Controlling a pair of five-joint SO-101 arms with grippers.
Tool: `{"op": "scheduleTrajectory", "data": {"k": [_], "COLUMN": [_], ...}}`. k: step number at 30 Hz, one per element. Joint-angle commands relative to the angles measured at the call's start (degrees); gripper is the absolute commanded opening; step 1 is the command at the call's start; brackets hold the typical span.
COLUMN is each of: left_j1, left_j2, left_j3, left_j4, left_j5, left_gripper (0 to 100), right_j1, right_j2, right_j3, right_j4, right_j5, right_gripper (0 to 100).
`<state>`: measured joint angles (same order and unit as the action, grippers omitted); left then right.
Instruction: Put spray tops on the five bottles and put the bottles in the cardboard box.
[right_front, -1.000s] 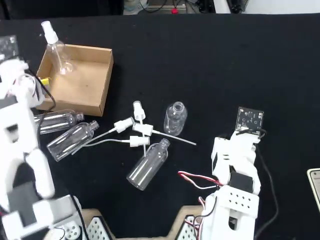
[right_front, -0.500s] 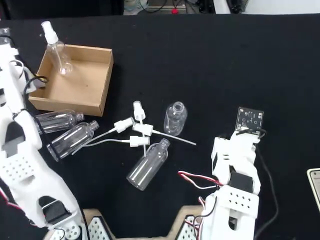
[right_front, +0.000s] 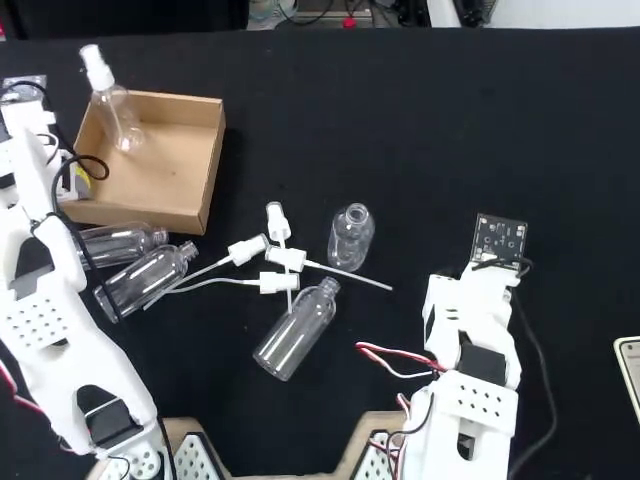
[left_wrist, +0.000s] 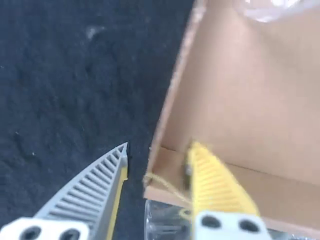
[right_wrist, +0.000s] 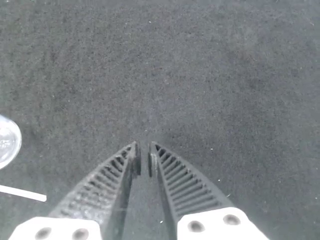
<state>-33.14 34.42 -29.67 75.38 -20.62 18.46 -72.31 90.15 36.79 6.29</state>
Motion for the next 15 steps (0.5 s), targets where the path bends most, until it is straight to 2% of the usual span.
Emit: {"op": "scheduleTrajectory", "data": {"k": [1, 11, 15], "left_j1": [0.75, 2.15, 1.19], "left_j2": [-0.97, -0.97, -0.97], "left_j3": [-3.30, -3.12, -2.95], "left_j4": [3.08, 10.20, 10.46], "left_j5": [-0.44, -0.44, -0.35], "left_gripper": [14, 14, 14], "right_j1": [0.70, 0.79, 0.79], "right_j2": [-1.36, -1.36, -1.36], "right_j3": [-0.22, -0.22, -0.22], "right_j4": [-1.76, -1.76, -1.76], "right_j5": [0.53, 0.53, 0.53], "right_gripper": [4.3, 4.3, 4.3]}}
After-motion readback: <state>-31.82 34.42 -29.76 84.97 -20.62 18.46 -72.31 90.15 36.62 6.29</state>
